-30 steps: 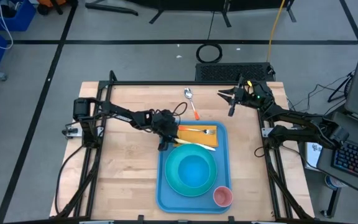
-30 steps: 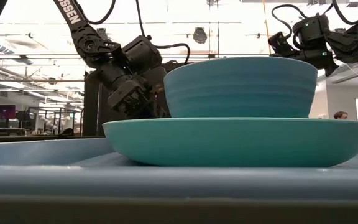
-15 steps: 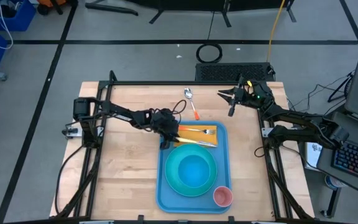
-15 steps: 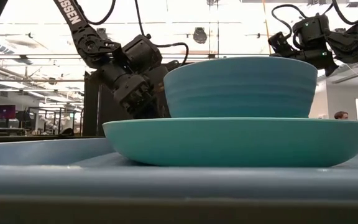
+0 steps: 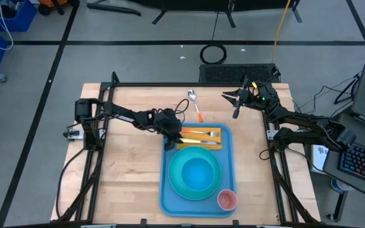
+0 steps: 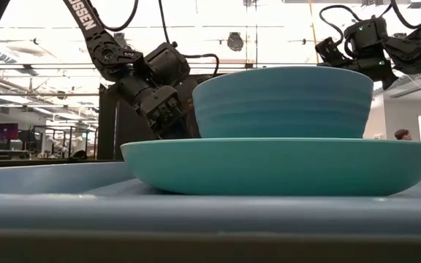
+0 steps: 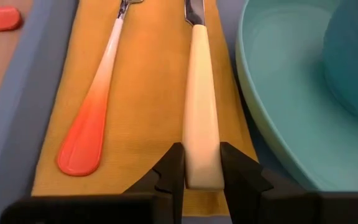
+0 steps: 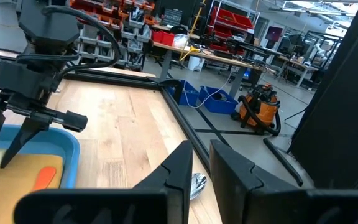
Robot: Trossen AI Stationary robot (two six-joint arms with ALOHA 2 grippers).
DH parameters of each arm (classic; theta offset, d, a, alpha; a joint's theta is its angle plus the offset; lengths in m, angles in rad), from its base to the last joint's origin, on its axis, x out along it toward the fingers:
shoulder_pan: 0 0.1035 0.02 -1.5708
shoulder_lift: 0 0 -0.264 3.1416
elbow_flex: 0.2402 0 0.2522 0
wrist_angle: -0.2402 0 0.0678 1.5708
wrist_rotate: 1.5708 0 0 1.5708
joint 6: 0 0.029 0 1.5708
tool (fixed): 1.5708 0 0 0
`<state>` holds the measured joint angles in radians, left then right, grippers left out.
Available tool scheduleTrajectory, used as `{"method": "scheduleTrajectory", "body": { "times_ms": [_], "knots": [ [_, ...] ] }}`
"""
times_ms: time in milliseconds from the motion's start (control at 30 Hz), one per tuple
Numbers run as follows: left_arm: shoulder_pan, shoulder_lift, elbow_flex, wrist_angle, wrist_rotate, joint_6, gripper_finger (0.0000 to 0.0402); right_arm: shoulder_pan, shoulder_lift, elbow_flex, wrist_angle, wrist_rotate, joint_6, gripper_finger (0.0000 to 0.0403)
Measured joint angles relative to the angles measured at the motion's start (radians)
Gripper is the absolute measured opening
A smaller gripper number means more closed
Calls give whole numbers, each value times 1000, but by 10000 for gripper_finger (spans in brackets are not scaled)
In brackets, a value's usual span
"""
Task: Set up tray
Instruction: Put the yellow knife to the right of the orange fork on the yellow napkin on the blue serving tray, then adjust the blue serving tray
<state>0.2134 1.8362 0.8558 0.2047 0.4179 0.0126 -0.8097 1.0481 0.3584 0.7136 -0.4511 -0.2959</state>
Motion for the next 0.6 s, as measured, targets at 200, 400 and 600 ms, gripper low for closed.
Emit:
{"method": "scheduleTrajectory", "body": {
  "times_ms": [200, 400, 600],
  "knots": [
    [0, -1, 0, -20, 4, -38, 82, 0, 0, 0, 0, 0, 0, 45],
    [-1, -1, 0, -26, 4, -76, 165, 0, 0, 0, 0, 0, 0, 45],
    [-6, -1, 0, -32, 0, -76, 200, 0, 0, 0, 0, 0, 0, 45]
  ]
}}
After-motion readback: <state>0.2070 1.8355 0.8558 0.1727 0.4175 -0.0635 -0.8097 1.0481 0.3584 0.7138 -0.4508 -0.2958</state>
